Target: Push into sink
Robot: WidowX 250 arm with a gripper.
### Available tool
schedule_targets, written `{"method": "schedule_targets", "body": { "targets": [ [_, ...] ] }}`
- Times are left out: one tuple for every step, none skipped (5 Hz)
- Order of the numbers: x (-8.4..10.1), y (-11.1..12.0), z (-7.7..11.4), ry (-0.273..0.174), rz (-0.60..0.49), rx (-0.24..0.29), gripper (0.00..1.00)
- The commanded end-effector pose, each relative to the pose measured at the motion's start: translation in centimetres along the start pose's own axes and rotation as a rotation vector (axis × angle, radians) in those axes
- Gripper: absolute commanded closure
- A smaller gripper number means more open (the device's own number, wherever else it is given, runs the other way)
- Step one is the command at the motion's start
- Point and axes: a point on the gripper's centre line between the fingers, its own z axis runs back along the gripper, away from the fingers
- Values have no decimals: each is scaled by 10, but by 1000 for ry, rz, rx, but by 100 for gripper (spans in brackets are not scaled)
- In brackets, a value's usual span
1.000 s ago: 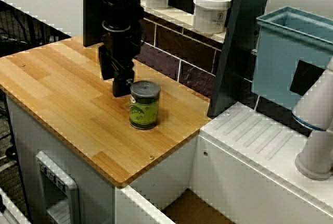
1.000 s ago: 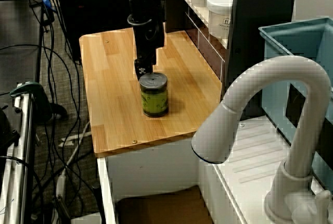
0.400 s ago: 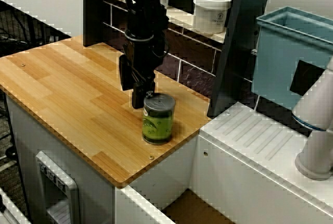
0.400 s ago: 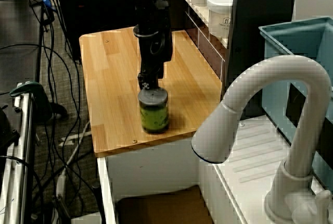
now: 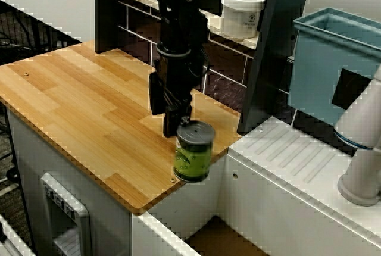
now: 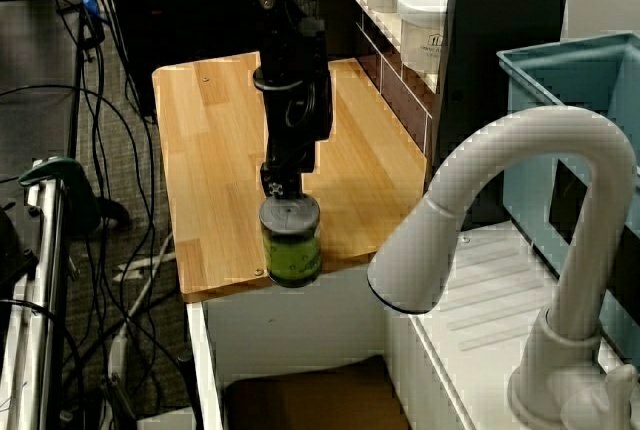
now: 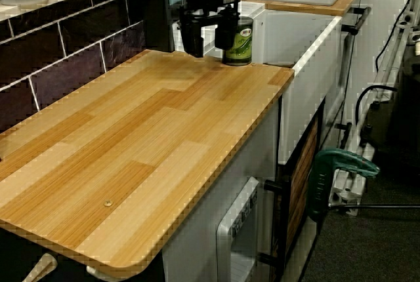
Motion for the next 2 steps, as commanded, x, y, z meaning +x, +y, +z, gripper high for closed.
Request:
{"method": "schedule_targets", "body": {
  "targets": [
    [17, -31, 16, -36, -11, 5, 0],
    [25, -44, 13, -12, 10, 28, 0]
  ]
}}
